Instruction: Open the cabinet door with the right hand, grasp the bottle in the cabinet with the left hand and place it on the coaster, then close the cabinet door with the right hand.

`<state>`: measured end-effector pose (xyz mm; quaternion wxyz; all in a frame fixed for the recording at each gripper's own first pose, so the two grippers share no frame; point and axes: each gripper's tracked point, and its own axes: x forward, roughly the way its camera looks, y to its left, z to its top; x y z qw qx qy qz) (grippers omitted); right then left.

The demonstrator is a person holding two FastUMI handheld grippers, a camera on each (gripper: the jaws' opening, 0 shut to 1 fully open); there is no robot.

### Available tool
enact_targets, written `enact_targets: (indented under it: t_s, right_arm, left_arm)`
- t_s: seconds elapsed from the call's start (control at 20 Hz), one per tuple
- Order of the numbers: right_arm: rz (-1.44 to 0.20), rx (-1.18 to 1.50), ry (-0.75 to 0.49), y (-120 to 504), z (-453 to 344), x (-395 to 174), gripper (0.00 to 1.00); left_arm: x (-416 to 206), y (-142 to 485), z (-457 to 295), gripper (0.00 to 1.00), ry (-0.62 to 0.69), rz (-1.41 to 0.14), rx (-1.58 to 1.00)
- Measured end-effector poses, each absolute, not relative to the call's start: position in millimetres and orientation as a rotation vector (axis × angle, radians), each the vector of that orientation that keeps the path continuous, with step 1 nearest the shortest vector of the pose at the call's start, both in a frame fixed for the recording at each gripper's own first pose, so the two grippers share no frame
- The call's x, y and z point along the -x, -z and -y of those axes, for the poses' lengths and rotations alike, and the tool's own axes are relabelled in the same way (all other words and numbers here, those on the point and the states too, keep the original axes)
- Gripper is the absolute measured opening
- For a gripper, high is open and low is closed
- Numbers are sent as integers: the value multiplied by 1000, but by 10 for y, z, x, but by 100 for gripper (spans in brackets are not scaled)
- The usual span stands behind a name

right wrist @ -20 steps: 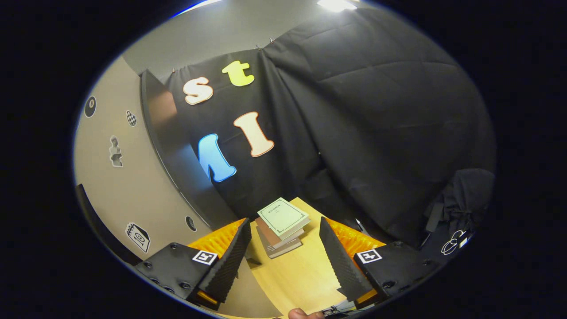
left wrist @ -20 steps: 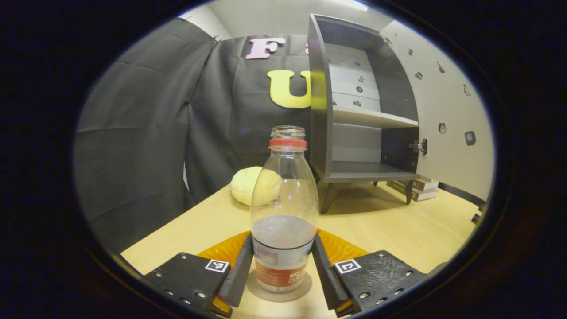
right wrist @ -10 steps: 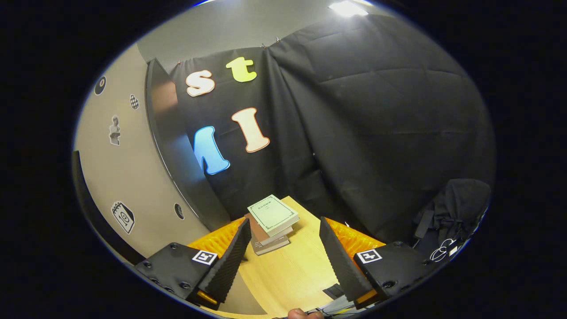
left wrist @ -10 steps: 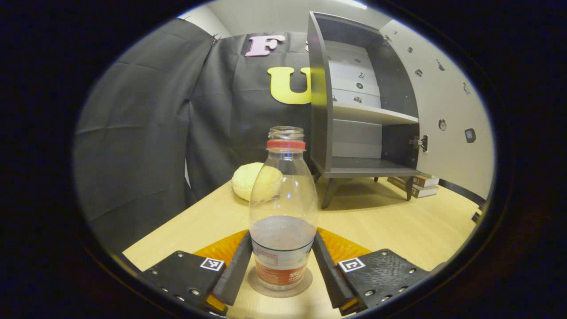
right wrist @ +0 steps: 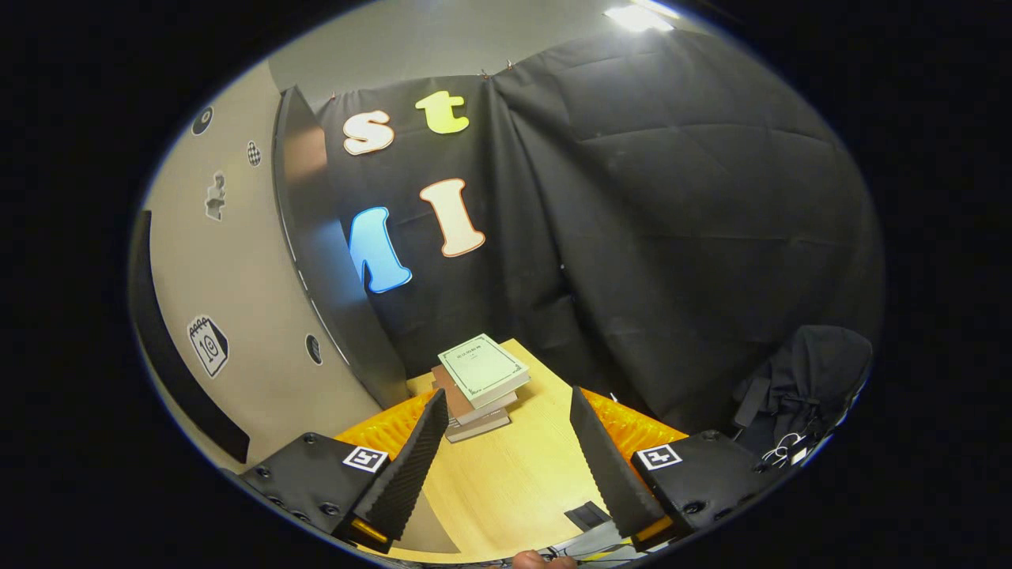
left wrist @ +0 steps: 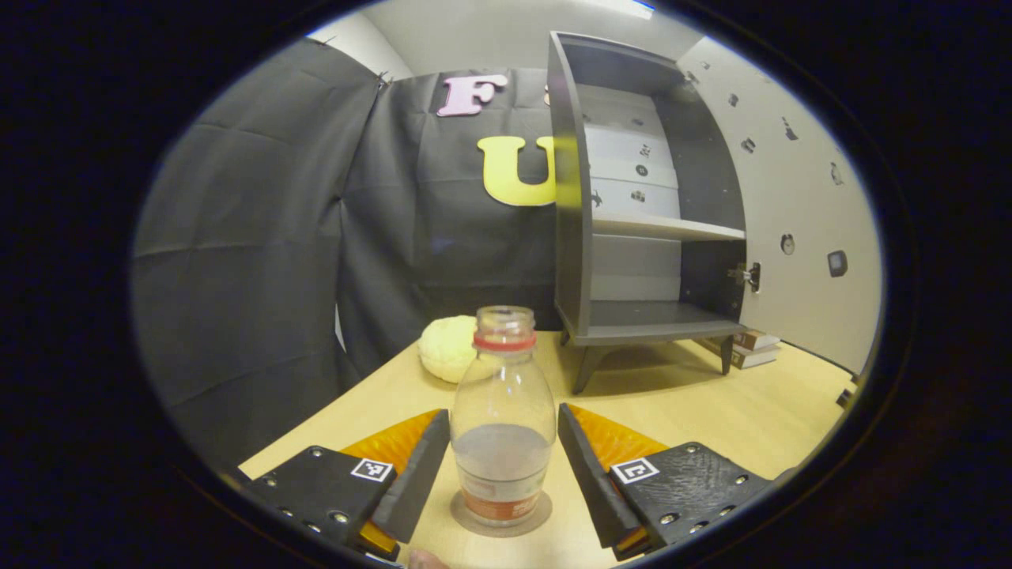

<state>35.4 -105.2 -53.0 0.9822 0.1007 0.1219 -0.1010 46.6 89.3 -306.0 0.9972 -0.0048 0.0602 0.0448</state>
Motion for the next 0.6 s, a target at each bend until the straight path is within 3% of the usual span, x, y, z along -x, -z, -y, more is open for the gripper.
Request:
enact_targets:
  t_s: [0.6]
  right_arm:
    - [-214,-149,176,624,983,-192,98]
  left_arm:
    - [-240,1365,-771,84,-30,57,-38]
